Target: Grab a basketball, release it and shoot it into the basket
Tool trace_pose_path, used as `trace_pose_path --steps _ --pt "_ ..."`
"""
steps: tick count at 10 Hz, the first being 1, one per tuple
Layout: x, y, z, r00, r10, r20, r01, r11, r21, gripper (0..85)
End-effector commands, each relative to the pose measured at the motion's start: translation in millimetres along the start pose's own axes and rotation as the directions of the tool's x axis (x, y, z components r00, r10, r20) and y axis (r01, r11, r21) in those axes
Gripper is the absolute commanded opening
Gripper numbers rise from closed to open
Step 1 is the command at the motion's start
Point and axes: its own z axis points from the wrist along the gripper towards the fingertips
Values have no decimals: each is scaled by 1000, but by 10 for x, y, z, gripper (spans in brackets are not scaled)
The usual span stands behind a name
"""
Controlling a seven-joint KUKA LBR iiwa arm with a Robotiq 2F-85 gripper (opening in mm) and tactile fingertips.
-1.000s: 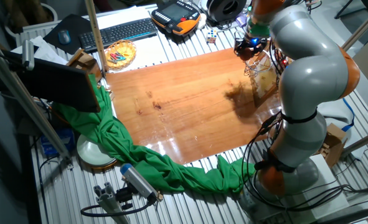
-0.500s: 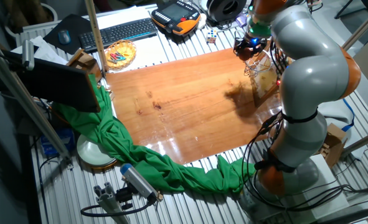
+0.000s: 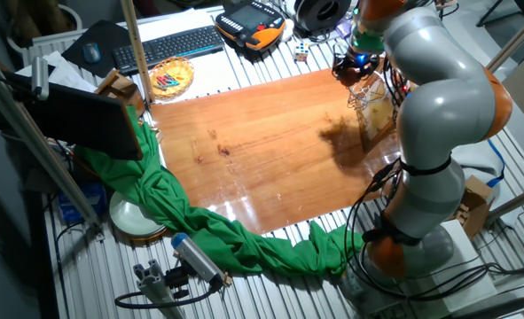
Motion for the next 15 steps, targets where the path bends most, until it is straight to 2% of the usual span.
trace_pose_path --steps 1,4,6,7,11,15 --pt "-13 -26 -10 1000 -6 1 6 1000 3 7" --pt "-98 -358 -153 1000 -7 2 7 1000 -1 7" --pt "-159 -495 -186 1000 -1 2 1 1000 4 7" --pt "-174 -527 -168 1000 5 12 -5 1000 11 7" --pt "-210 -621 -161 1000 20 17 -20 999 26 7" --pt "-214 -706 -124 1000 4 24 -5 1000 26 7"
